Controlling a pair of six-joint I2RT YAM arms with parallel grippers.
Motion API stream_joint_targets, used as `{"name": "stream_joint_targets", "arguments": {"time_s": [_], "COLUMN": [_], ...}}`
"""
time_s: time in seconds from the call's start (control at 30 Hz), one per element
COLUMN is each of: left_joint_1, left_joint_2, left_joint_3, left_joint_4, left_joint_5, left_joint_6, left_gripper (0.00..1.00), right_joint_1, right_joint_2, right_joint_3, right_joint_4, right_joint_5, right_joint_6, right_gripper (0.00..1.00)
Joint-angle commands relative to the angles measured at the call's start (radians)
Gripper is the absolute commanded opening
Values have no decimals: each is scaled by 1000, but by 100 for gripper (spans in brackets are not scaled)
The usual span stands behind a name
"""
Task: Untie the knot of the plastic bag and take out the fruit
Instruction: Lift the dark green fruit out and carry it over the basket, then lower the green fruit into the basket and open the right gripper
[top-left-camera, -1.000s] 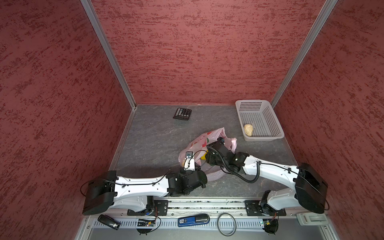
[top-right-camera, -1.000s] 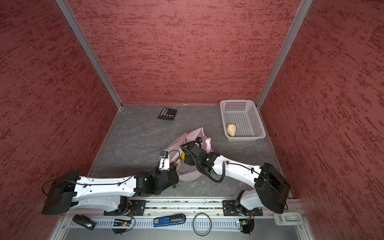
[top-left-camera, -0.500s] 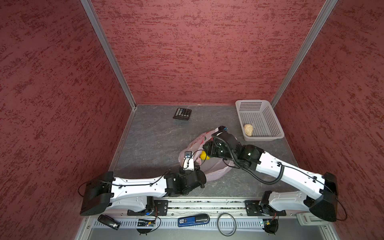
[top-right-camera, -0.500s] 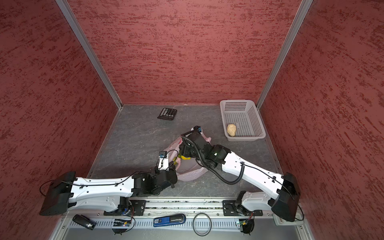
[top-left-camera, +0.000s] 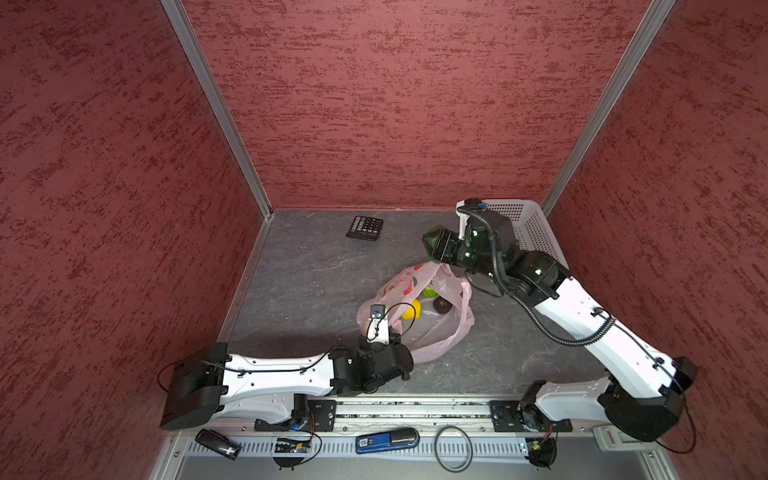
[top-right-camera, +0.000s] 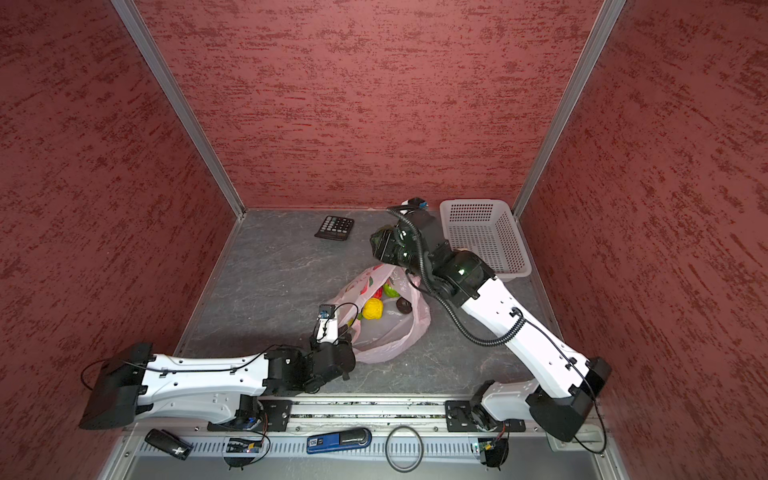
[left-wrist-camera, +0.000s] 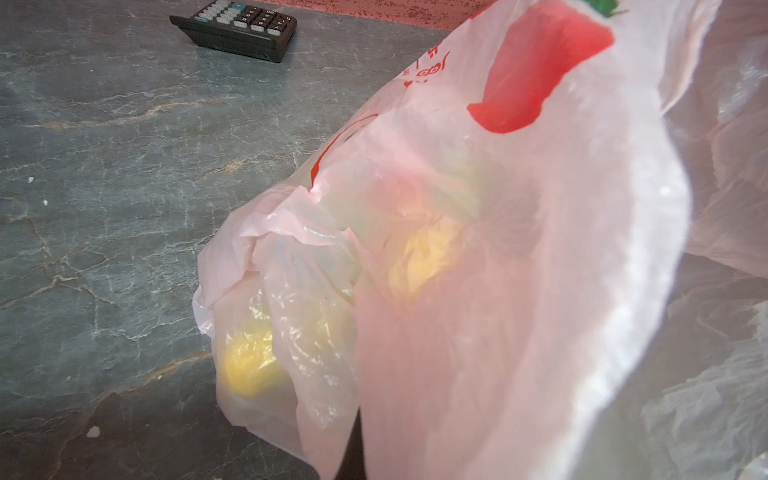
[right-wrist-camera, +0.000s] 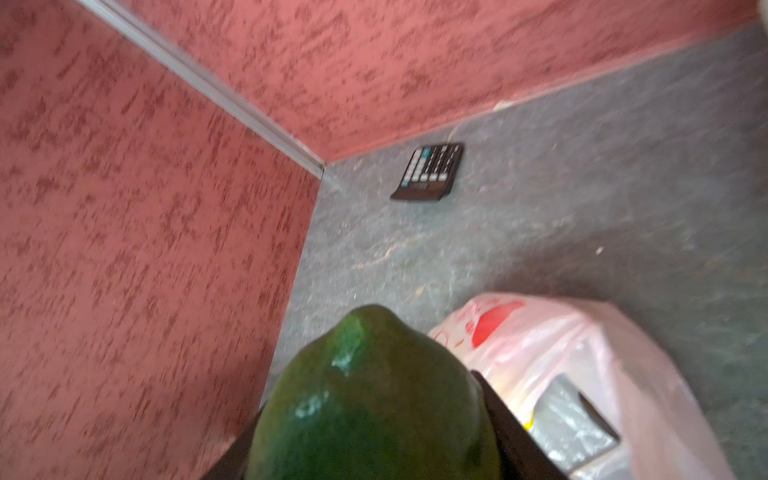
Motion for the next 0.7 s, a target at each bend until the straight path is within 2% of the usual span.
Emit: {"name": "stream_joint_targets", "arguments": {"time_s": [0.0, 0.13, 0.33, 0.5, 0.67], "left_joint_1": [-4, 4, 38, 64, 75], "left_joint_2": [-7, -35, -105, -147, -153], "left_joint_3": [-6, -11, -29, -43, -42], "left_joint_4": [-38, -57, -61, -33, -25], "left_joint_5": [-31, -46, -44, -13, 3], "left_joint_6": [-19, -9, 63, 159, 223], "left_gripper": [0, 0, 0, 0, 0], "right_joint_1": [-126, -317, -534, -658, -740], "right_joint_2": [20, 30, 52, 107, 224], "right_joint_3": [59, 15, -159, -292, -339], "right_joint_4": [-58, -27, 92, 220, 313], "right_joint_5": [-38, -91, -148, -166, -139], "right_joint_6": [-114, -175, -225, -249, -304], "right_gripper": [42, 42, 41, 40, 40]}}
